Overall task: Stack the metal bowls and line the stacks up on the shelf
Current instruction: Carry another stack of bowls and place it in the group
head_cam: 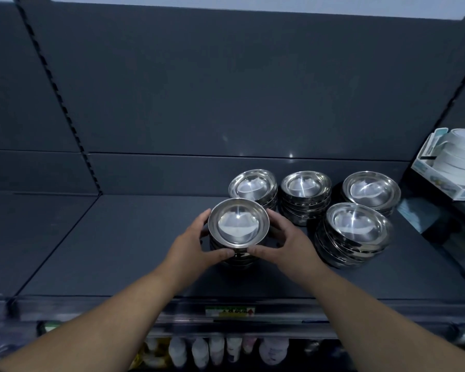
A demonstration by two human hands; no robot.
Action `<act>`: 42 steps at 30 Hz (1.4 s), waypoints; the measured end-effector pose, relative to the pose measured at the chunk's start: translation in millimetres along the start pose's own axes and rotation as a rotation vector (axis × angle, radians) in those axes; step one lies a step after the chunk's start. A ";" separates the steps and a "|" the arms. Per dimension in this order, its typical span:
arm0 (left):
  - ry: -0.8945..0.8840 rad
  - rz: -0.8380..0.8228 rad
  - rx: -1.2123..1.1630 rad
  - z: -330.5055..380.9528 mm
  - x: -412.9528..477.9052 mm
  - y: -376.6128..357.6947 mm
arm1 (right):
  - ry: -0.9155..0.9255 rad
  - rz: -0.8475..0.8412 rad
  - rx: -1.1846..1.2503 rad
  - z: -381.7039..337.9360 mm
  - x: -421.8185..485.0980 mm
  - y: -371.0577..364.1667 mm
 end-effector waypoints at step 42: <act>0.057 -0.116 -0.335 -7.3 -8.9 -12.8 | -0.154 -0.070 0.132 -4.0 -16.7 -21.9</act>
Point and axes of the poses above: each hand's wrist, its own x-axis towards the middle knuckle, its own y-axis out of the back of the hand, z = x × y, the point moved 10 cm from there along x, towards the middle knuckle, and after that the axes turned 3 degrees about z, right-handed, at the moved point
